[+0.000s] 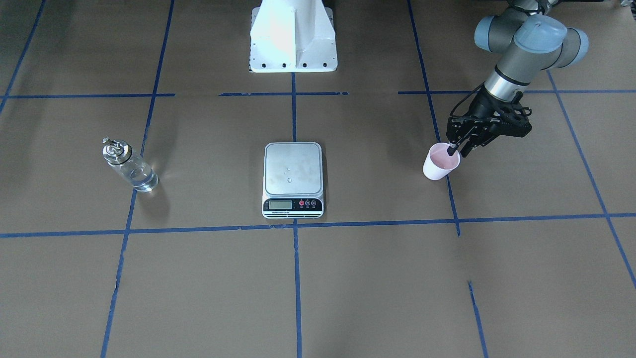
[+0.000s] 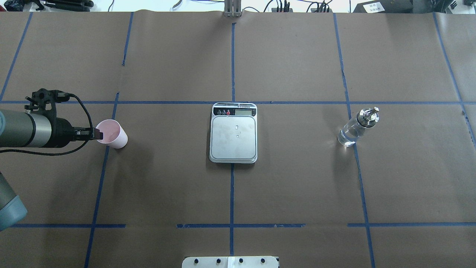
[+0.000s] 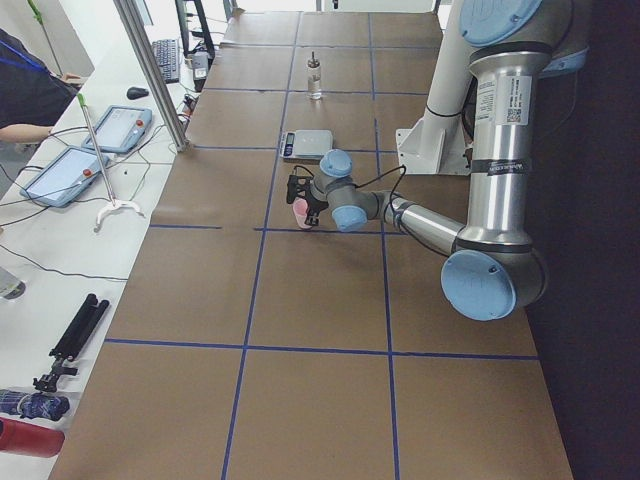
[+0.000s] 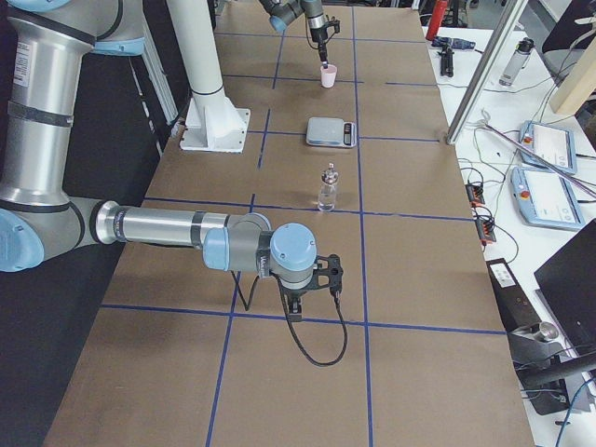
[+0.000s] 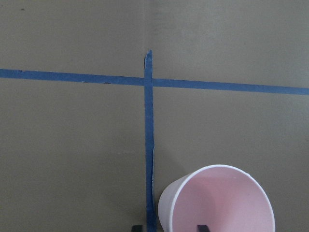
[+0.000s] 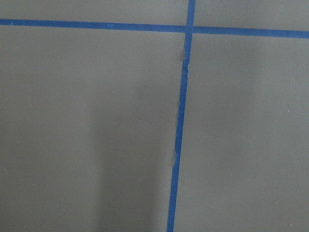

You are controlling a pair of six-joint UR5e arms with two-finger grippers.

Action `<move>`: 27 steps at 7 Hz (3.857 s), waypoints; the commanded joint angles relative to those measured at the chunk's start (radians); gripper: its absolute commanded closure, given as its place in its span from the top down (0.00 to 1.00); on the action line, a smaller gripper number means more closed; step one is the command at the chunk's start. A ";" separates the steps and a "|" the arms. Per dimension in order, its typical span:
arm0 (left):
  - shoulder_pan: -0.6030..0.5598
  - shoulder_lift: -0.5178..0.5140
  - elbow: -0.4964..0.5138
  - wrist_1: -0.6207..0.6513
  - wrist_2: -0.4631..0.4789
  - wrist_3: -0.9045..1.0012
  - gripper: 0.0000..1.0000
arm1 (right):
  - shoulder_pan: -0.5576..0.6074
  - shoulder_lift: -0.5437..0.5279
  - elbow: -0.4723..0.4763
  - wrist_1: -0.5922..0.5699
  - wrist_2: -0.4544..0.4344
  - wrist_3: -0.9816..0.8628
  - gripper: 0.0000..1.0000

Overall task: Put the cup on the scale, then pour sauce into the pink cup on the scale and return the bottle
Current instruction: 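Reach the left gripper to the pink cup and grasp it, then carry the pink cup with the left gripper onto the scale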

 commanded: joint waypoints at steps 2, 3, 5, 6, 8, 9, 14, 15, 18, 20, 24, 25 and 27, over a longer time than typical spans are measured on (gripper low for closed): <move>-0.001 -0.001 -0.017 0.019 0.001 0.001 0.00 | 0.000 0.000 0.000 0.000 0.000 0.000 1.00; 0.001 -0.006 -0.076 0.106 -0.001 0.004 0.00 | -0.001 0.001 0.000 0.000 0.000 0.000 1.00; 0.002 -0.143 -0.216 0.435 -0.004 0.006 0.00 | -0.001 0.001 0.000 0.000 0.000 0.001 1.00; 0.007 -0.299 -0.209 0.614 -0.002 0.001 0.00 | -0.001 0.001 0.000 0.001 -0.002 0.001 1.00; 0.033 -0.534 -0.090 0.748 -0.007 -0.003 0.00 | -0.001 0.001 0.000 0.001 -0.002 0.001 1.00; 0.041 -0.608 -0.012 0.742 -0.008 -0.015 0.00 | 0.000 0.003 0.000 0.001 -0.005 0.001 1.00; 0.099 -0.872 0.320 0.650 -0.001 -0.137 0.00 | 0.000 0.003 -0.002 0.000 -0.006 0.003 1.00; 0.113 -0.866 0.319 0.650 -0.001 -0.137 0.00 | 0.000 0.003 -0.002 0.001 -0.006 0.003 1.00; 0.122 -0.849 0.311 0.645 0.036 -0.135 0.00 | 0.000 0.003 0.000 0.001 -0.006 0.001 1.00; 0.133 -0.837 0.309 0.628 0.036 -0.135 0.00 | 0.000 0.003 0.000 0.001 -0.006 0.001 1.00; 0.147 -0.831 0.303 0.602 0.036 -0.137 0.00 | 0.000 0.001 -0.002 0.001 -0.006 0.001 1.00; 0.148 -0.831 0.290 0.604 0.036 -0.137 0.00 | 0.000 0.001 -0.002 0.001 -0.006 0.001 1.00; 0.148 -0.785 0.226 0.604 0.036 -0.132 0.03 | 0.000 0.001 -0.002 0.001 -0.006 0.001 1.00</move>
